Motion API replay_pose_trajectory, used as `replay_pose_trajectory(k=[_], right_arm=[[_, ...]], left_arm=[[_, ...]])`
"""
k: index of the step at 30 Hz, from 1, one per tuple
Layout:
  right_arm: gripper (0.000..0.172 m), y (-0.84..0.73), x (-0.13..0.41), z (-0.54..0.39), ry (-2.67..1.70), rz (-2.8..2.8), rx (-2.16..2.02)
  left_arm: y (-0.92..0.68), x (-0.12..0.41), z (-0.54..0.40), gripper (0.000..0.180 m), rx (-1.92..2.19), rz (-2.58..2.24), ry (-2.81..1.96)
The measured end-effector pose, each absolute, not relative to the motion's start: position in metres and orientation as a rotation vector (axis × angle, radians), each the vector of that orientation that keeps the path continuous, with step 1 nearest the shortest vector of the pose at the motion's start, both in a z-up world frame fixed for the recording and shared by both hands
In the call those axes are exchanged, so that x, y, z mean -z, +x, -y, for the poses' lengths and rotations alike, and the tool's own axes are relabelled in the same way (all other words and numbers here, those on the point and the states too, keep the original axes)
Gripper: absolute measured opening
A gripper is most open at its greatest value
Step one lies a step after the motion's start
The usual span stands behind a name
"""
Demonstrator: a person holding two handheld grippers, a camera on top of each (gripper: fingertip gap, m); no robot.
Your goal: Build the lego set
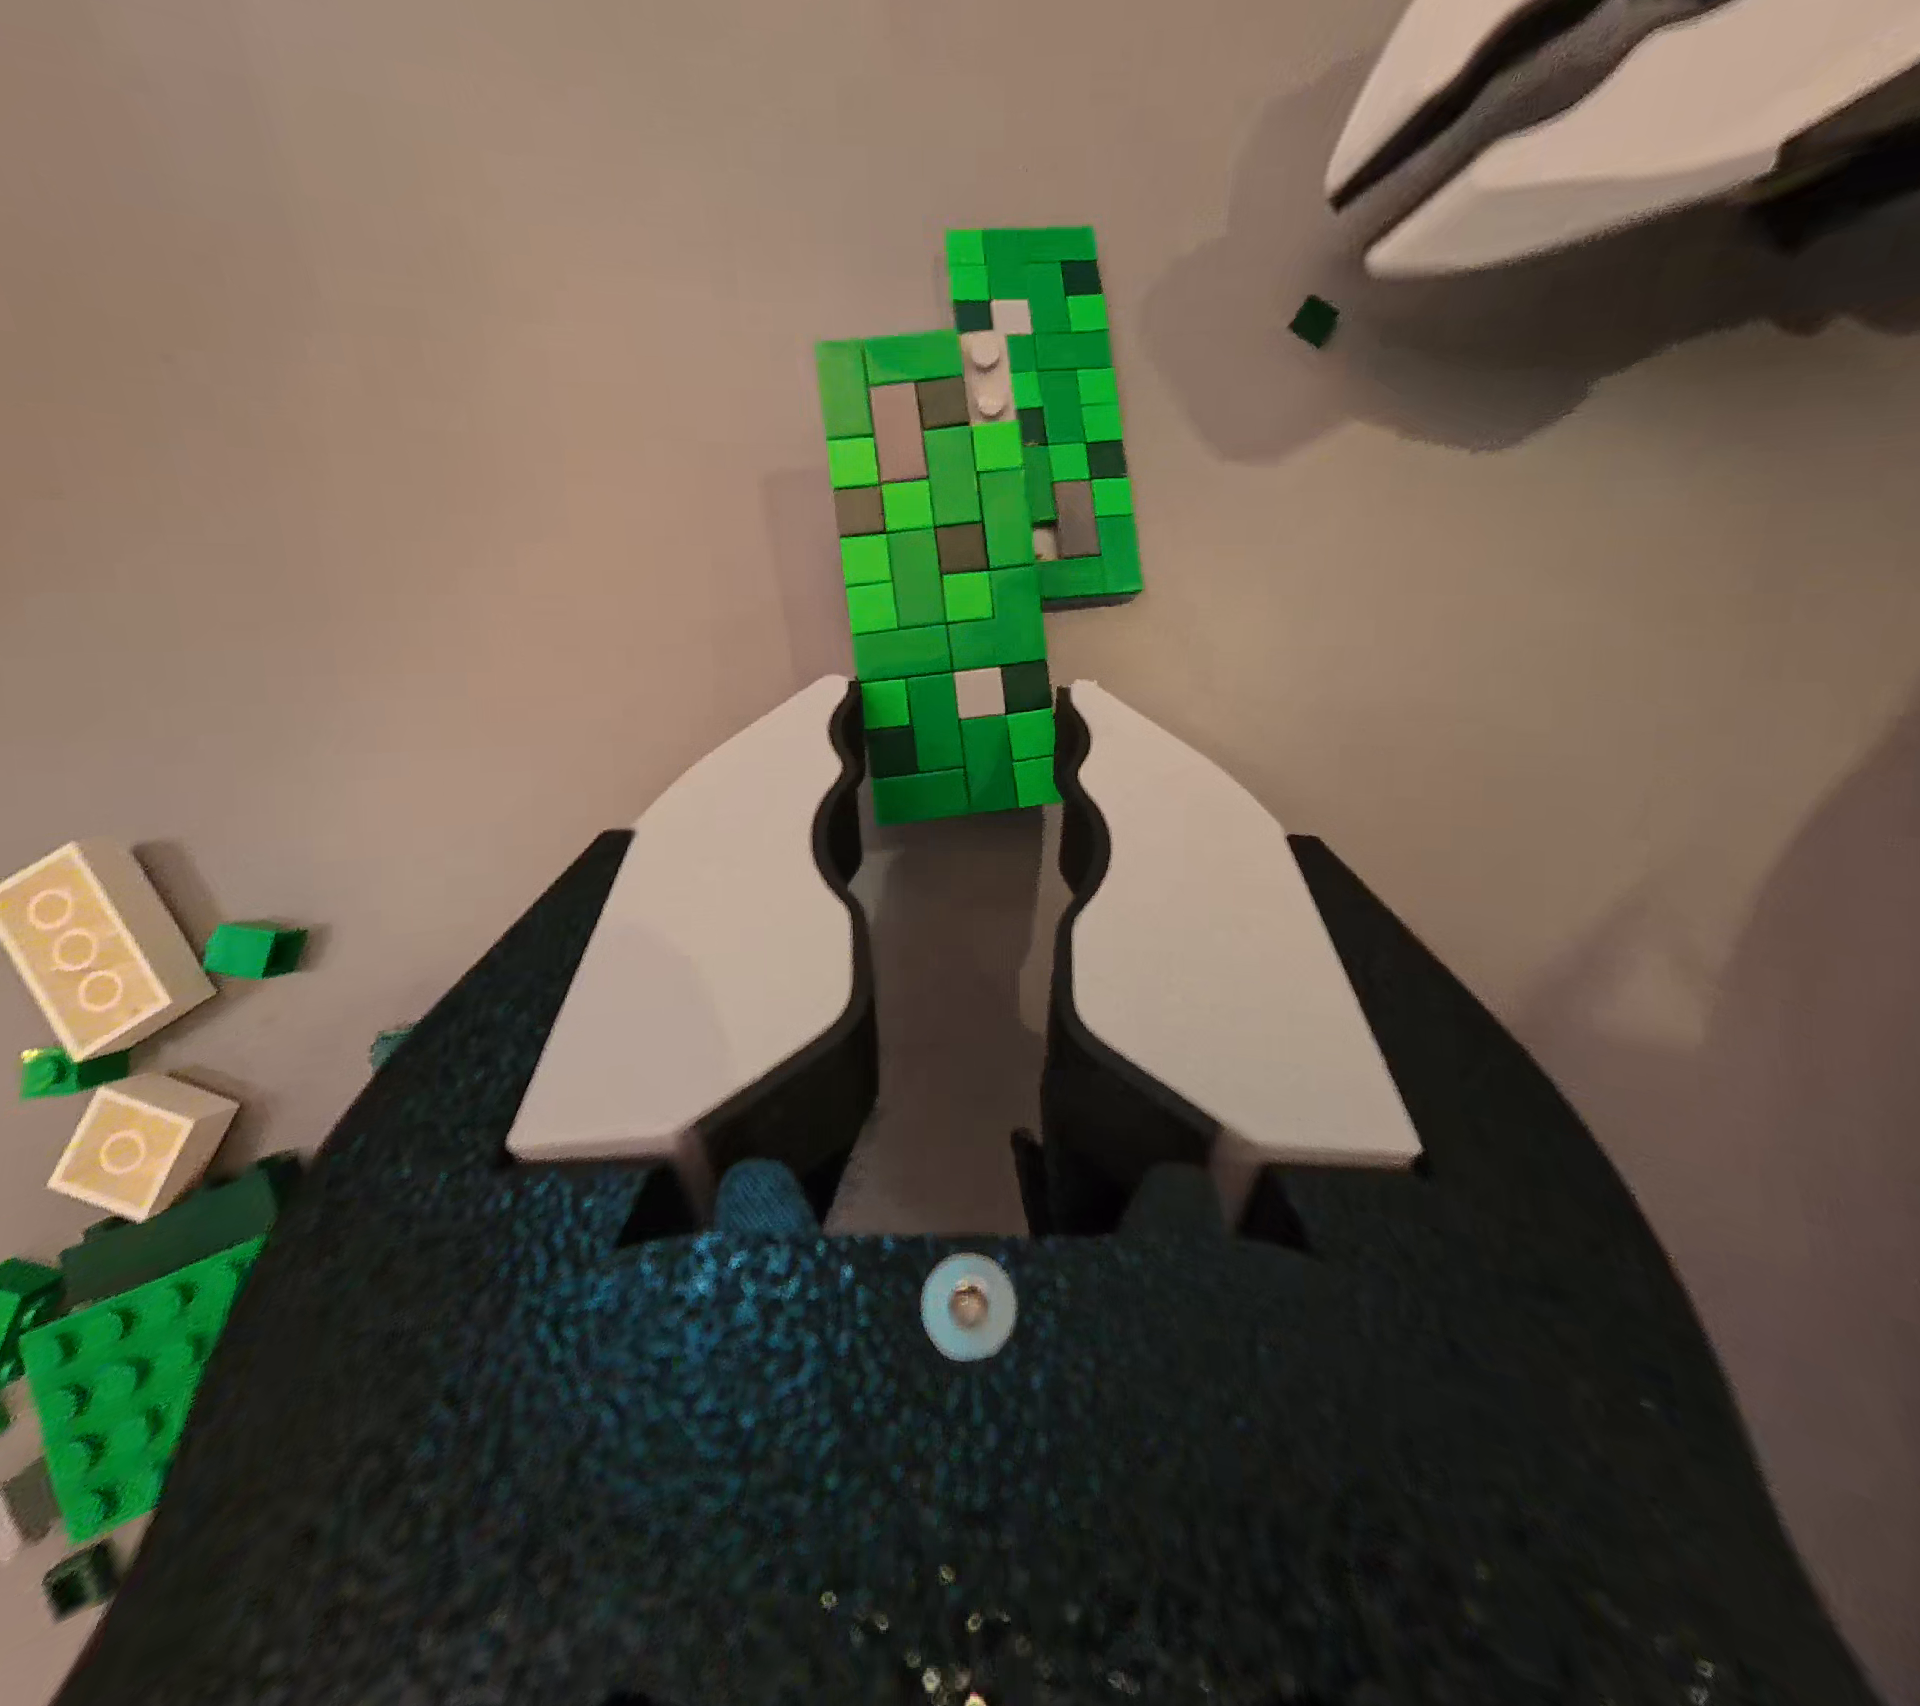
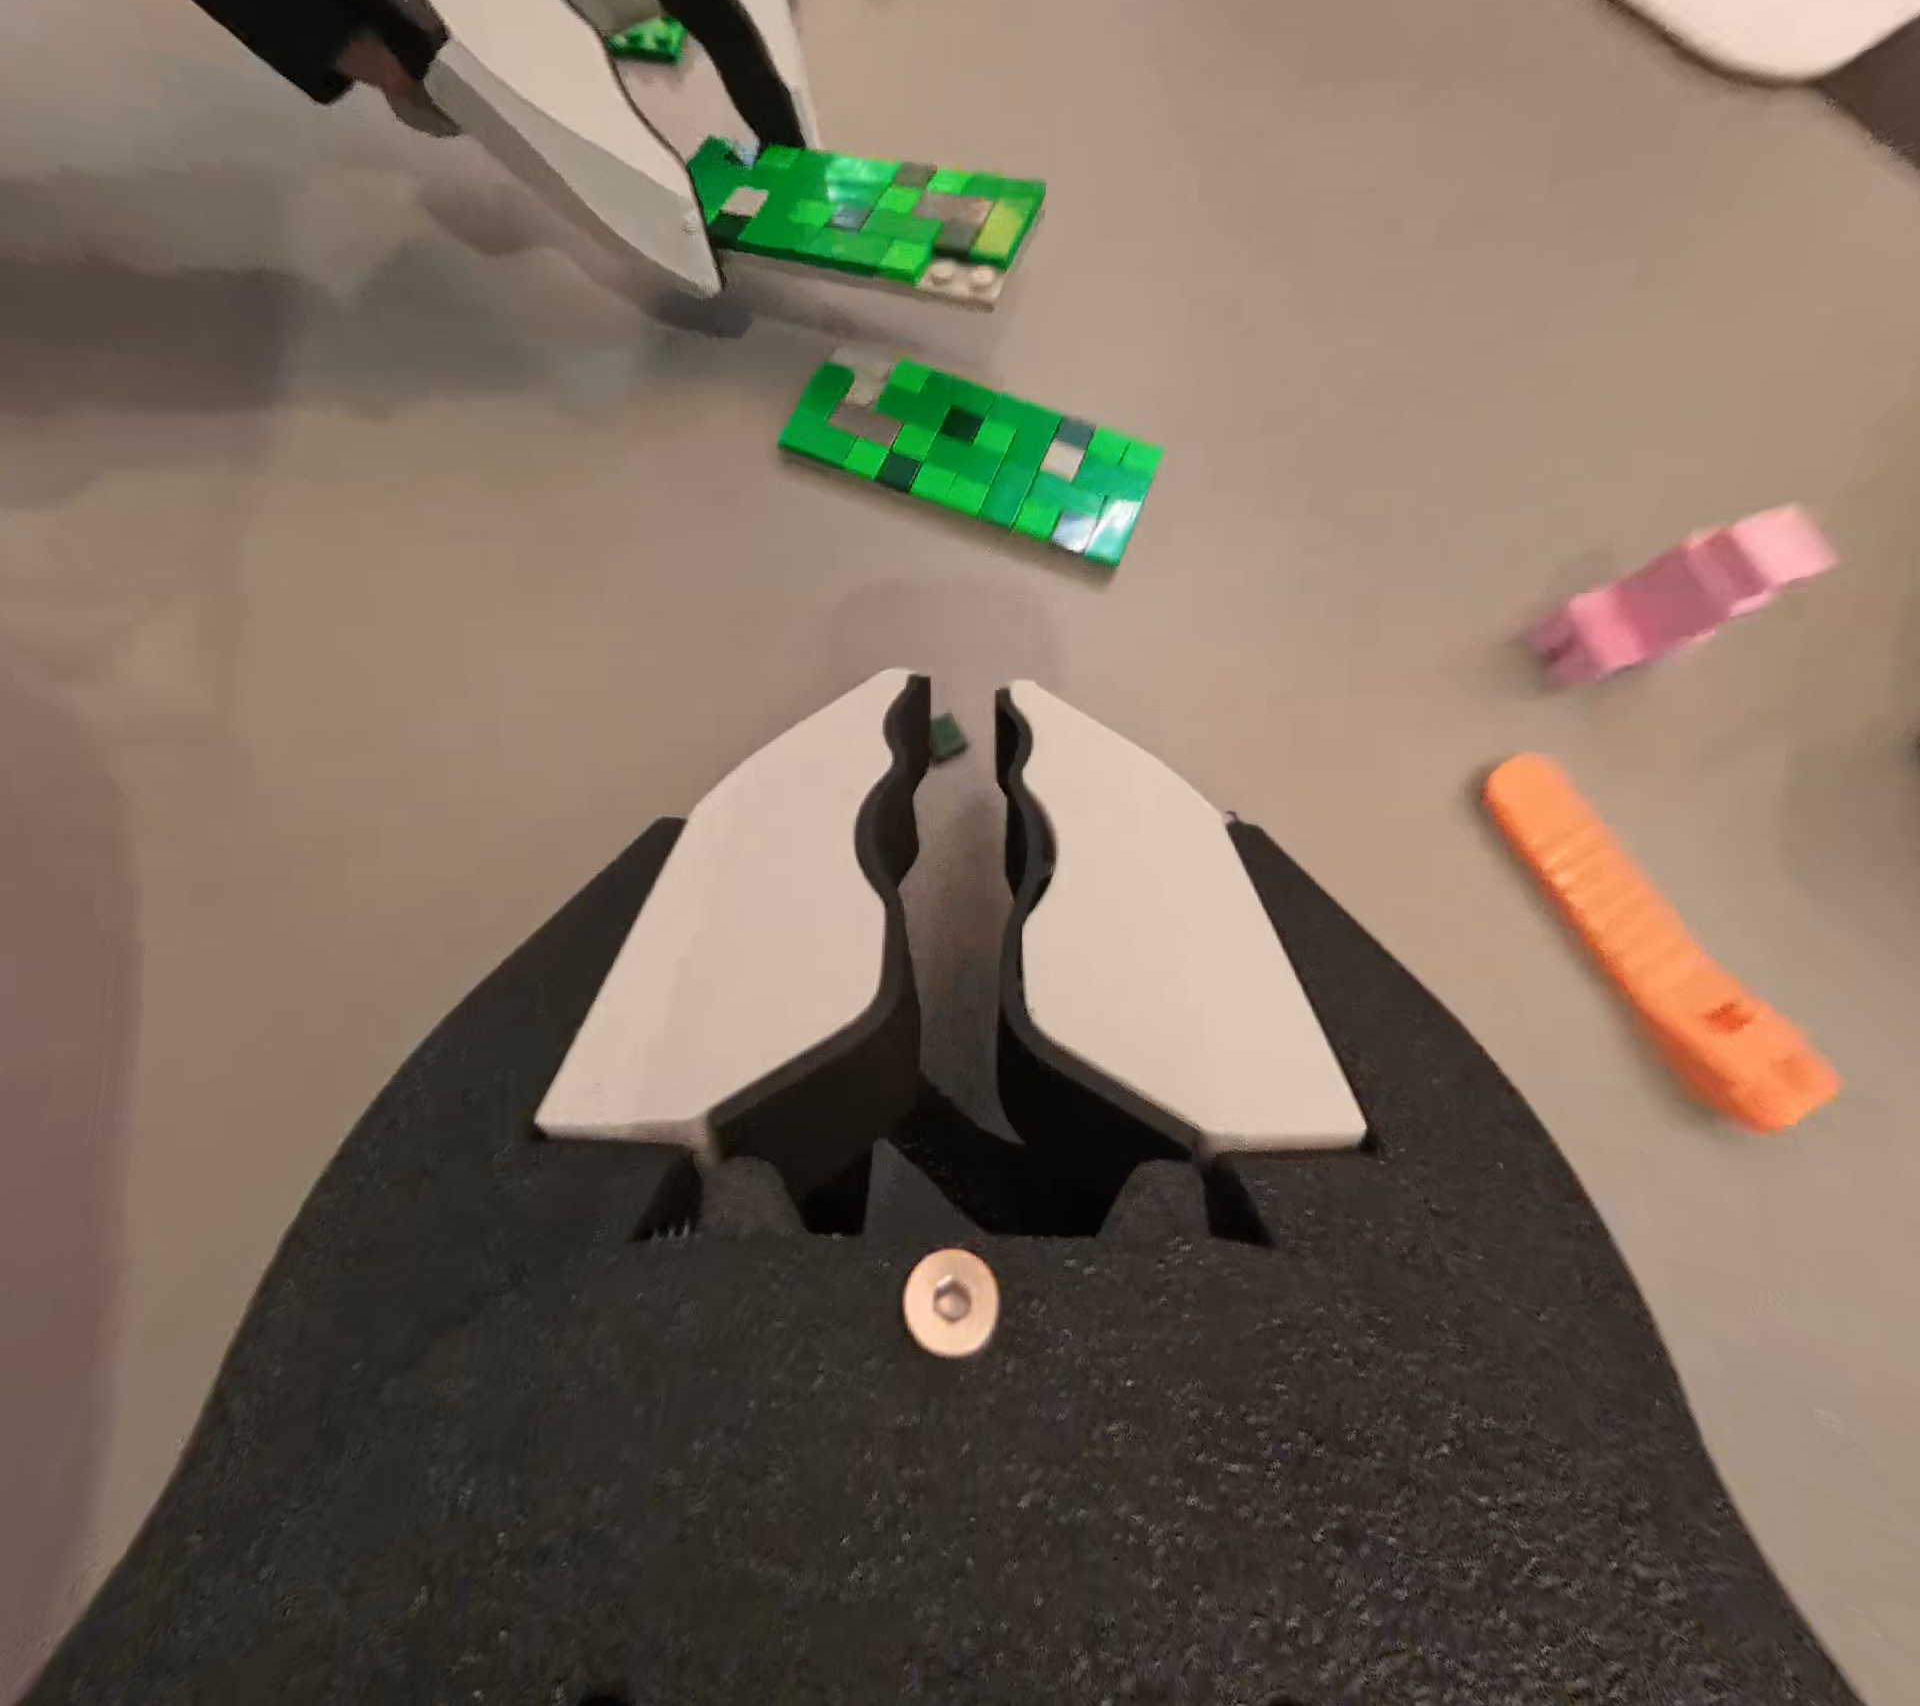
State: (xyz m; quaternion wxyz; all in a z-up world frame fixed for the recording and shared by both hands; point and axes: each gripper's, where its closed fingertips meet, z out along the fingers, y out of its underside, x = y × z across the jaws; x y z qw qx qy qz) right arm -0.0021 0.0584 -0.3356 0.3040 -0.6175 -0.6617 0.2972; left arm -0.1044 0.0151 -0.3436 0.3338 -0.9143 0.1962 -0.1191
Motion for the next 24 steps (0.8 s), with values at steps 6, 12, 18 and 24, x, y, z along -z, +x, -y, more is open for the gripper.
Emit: replay_pose_trajectory(k=[6, 12, 18, 24], right_arm=[[0.012, 0.008, 0.346, -0.052, -1.421, 1.878, -0.599], [0.009, 0.008, 0.346, -0.053, -1.296, 2.016, -0.798], [0.012, 0.005, 0.349, -0.050, -1.264, 2.162, -0.929], [0.011, 0.003, 0.351, -0.054, -1.300, 2.178, -0.931]], left_arm=[[-0.092, 0.344, -0.007, 0.034, 0.376, -0.631, -2.340], [-0.079, 0.334, 0.011, 0.034, 0.424, -0.816, -2.301], [-0.076, 0.321, 0.021, 0.034, 0.440, -0.855, -2.278], [-0.078, 0.318, 0.028, 0.034, 0.440, -0.859, -2.275]])
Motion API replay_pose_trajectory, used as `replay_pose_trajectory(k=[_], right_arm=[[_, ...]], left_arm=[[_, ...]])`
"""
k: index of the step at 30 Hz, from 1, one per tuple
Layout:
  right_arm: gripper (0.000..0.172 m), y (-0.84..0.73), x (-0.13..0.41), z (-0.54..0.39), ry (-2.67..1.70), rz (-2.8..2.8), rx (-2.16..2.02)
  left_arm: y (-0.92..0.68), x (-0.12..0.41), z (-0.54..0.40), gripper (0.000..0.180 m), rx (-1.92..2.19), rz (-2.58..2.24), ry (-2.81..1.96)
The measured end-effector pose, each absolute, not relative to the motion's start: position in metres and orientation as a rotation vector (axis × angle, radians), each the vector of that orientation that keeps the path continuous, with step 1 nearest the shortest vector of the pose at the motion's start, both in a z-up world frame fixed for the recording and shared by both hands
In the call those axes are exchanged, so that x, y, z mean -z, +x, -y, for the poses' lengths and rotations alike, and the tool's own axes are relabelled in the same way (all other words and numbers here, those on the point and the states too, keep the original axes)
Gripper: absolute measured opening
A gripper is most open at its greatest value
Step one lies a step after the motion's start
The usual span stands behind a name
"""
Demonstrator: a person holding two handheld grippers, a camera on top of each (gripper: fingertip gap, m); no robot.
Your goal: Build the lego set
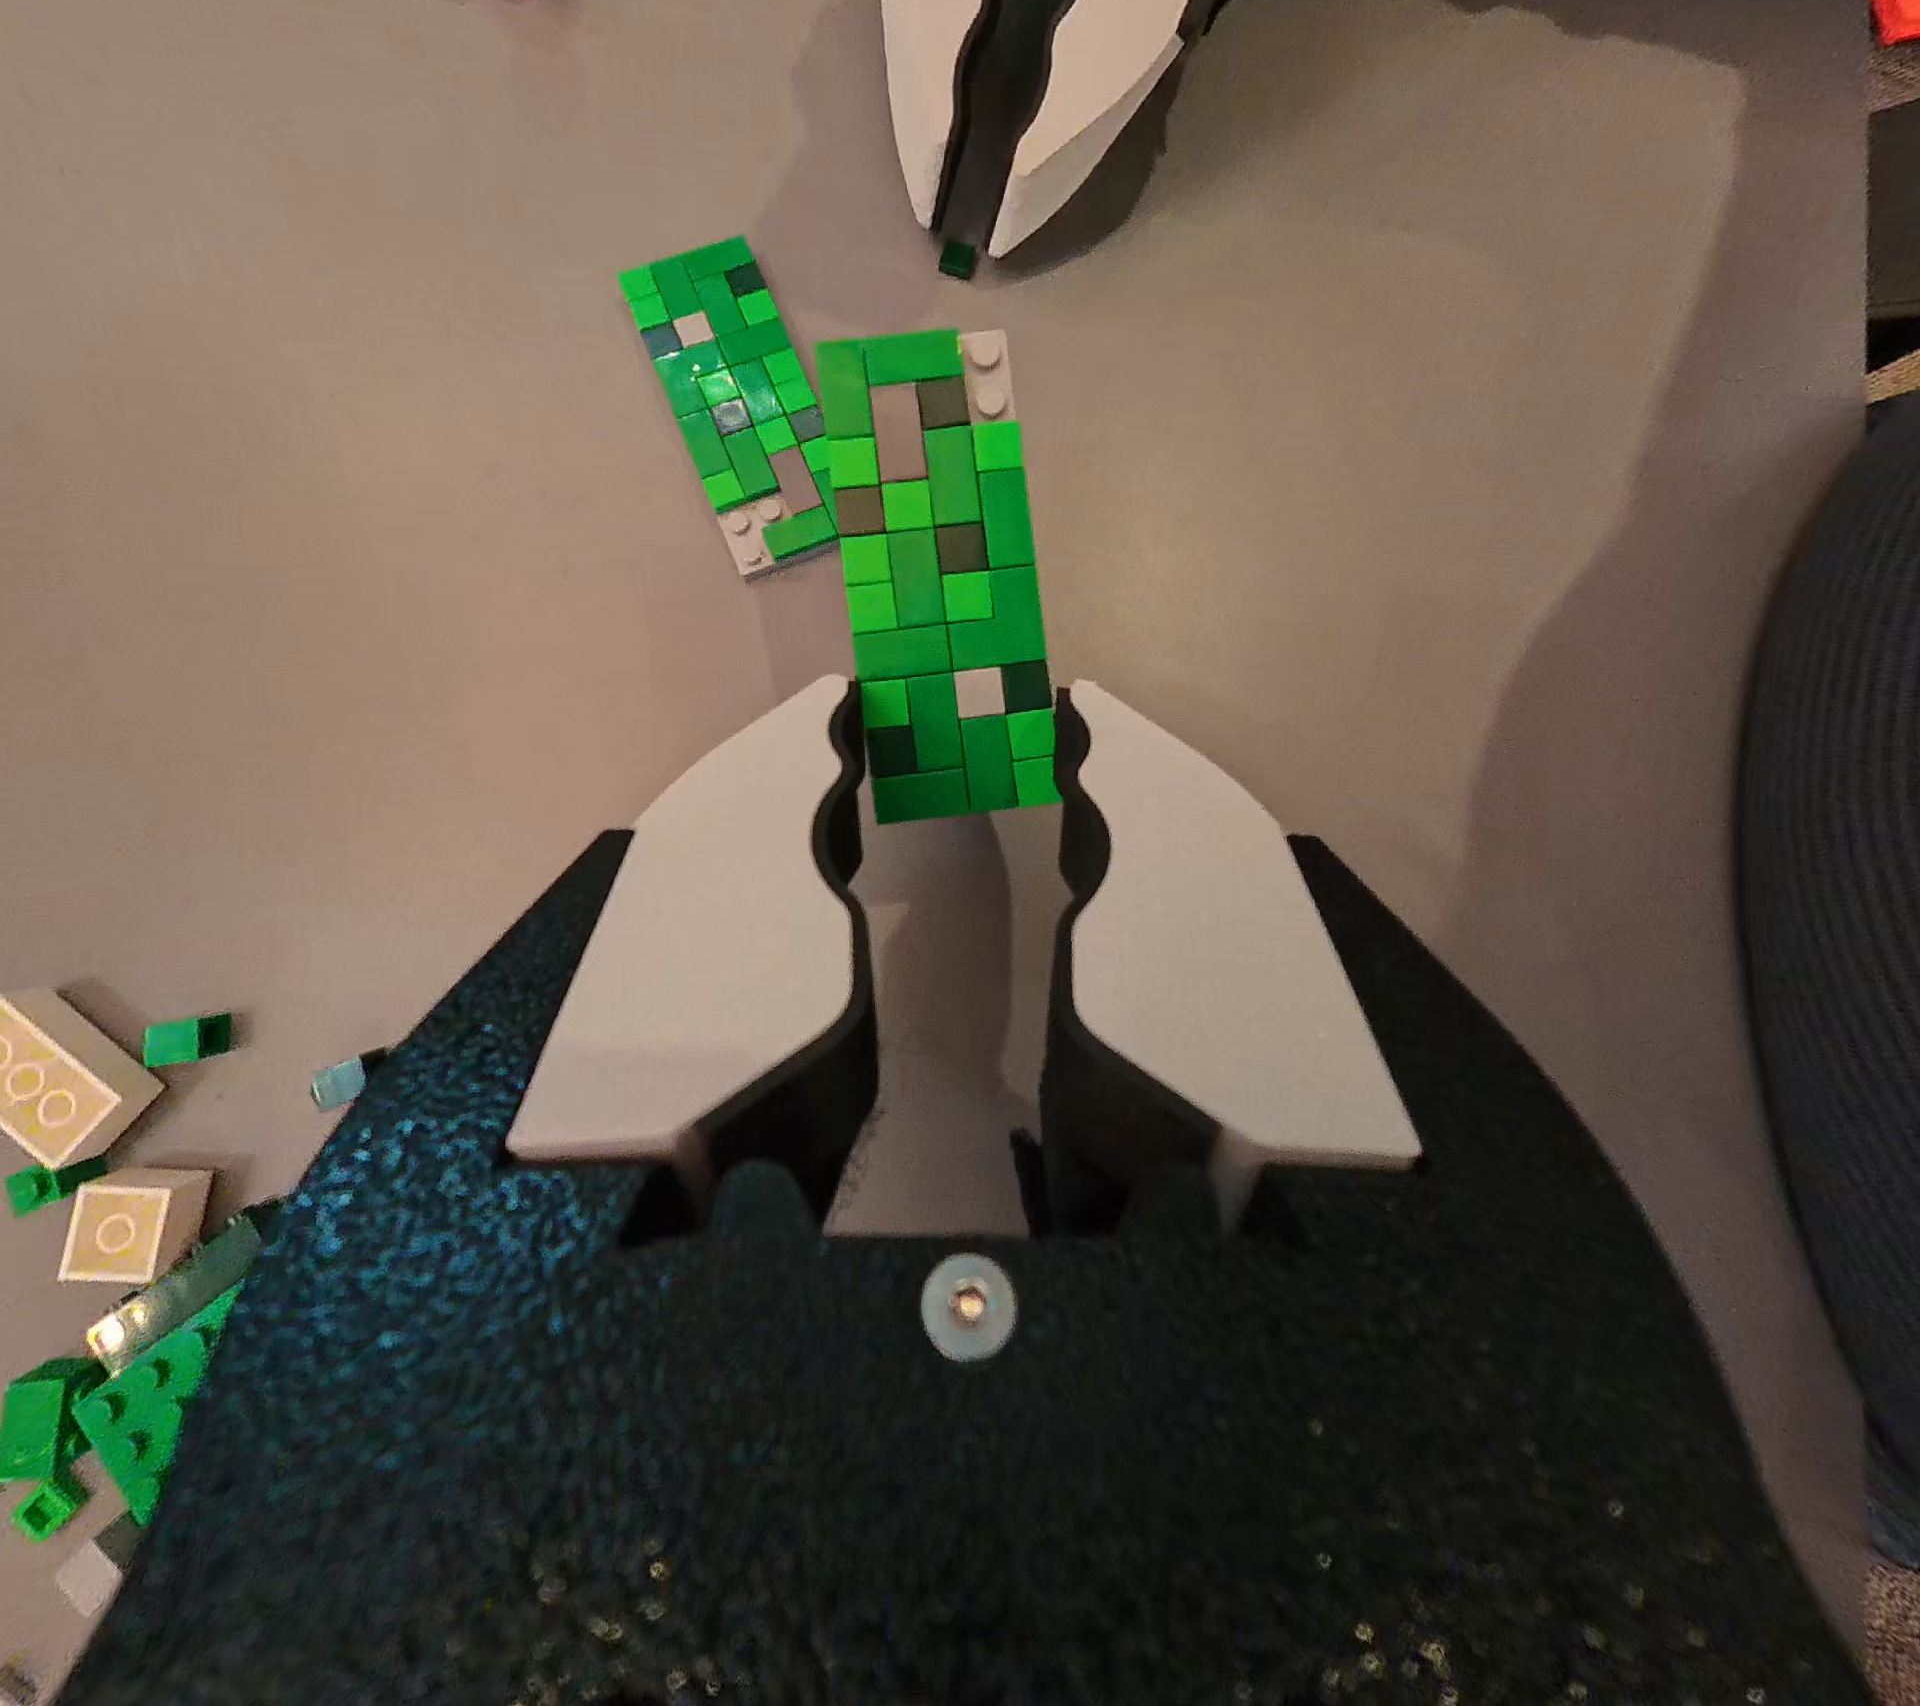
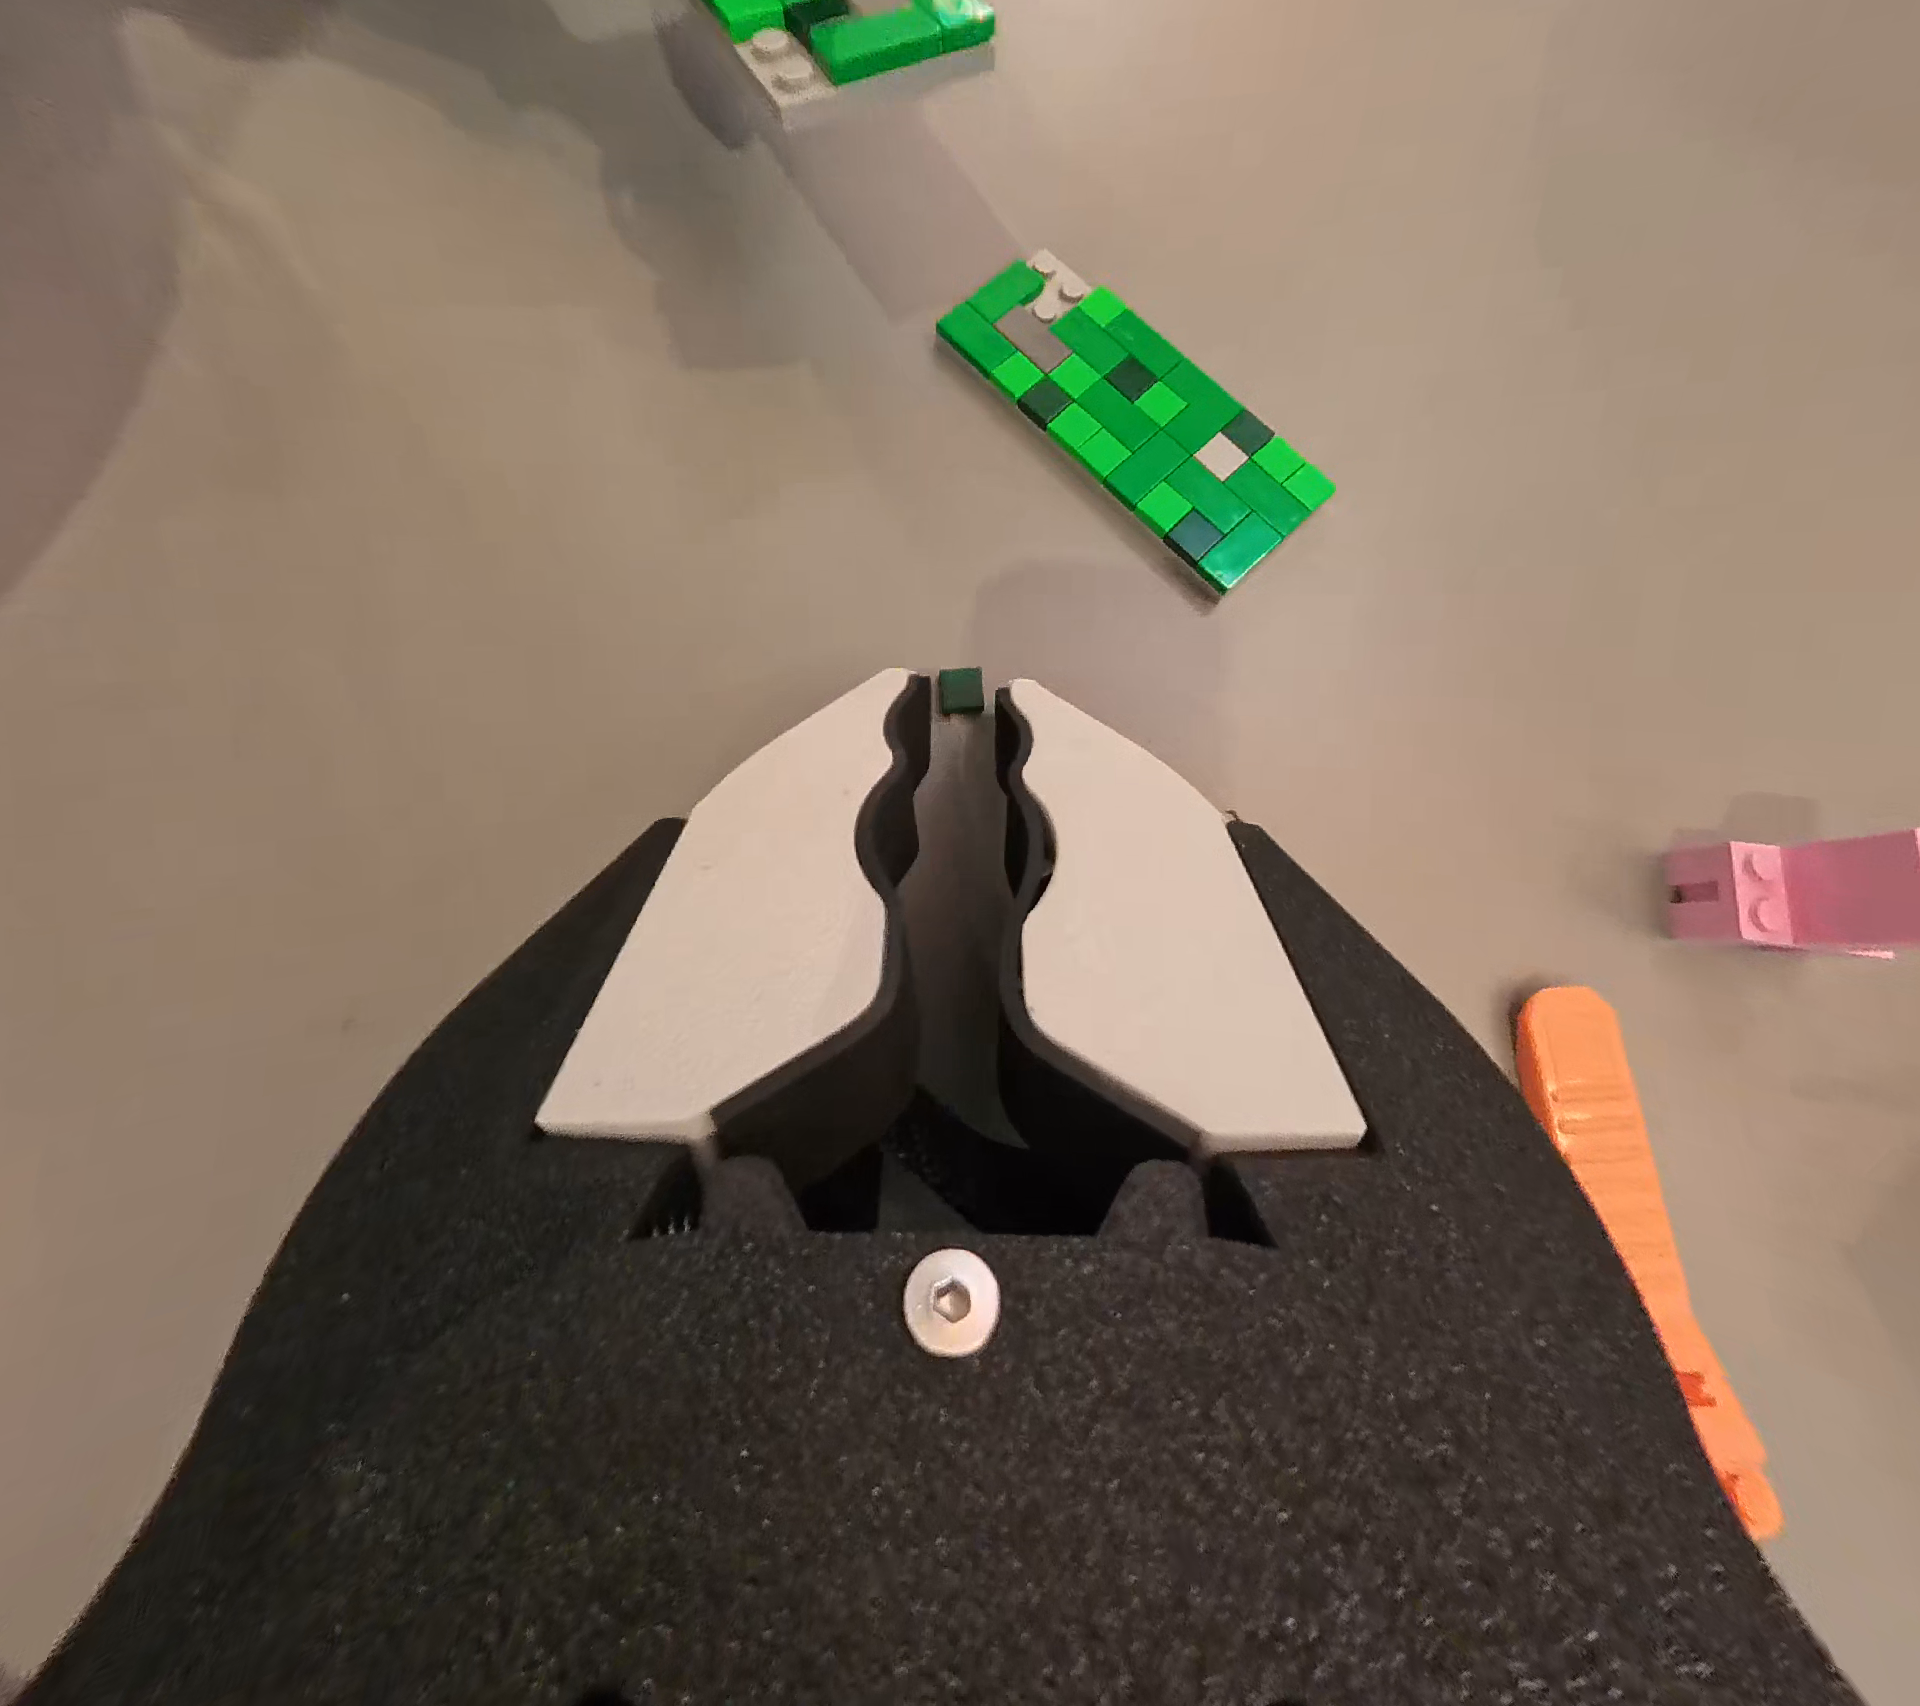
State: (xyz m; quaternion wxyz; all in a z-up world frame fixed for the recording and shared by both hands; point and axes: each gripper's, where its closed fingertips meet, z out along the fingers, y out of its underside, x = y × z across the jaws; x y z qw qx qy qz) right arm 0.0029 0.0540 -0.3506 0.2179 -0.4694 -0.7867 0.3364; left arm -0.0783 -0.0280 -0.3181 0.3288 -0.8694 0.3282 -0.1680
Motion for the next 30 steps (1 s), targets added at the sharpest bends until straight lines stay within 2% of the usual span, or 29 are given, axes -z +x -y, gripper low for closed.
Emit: replay_pose_trajectory(k=[4, 10, 14, 22, 30], right_arm=[[0.000, 0.002, 0.351, -0.053, -1.287, 2.183, -0.921], [0.001, 0.001, 0.350, -0.055, -1.299, 2.154, -0.897], [0.012, 0.003, 0.353, -0.055, -1.415, 2.134, -0.888], [0.014, 0.003, 0.356, -0.053, -1.609, 2.280, -0.586], [0.007, -0.001, 0.355, -0.049, -1.562, 2.381, -0.489]], left_arm=[[-0.079, 0.322, 0.029, 0.034, 0.457, -0.856, -2.275], [-0.082, 0.329, 0.031, 0.034, 0.483, -0.863, -2.294], [-0.087, 0.331, 0.033, 0.034, 0.482, -0.856, -2.303], [-0.091, 0.333, 0.036, 0.034, 0.424, -0.885, -2.334], [-0.090, 0.331, 0.034, 0.034, 0.401, -0.875, -2.358]])
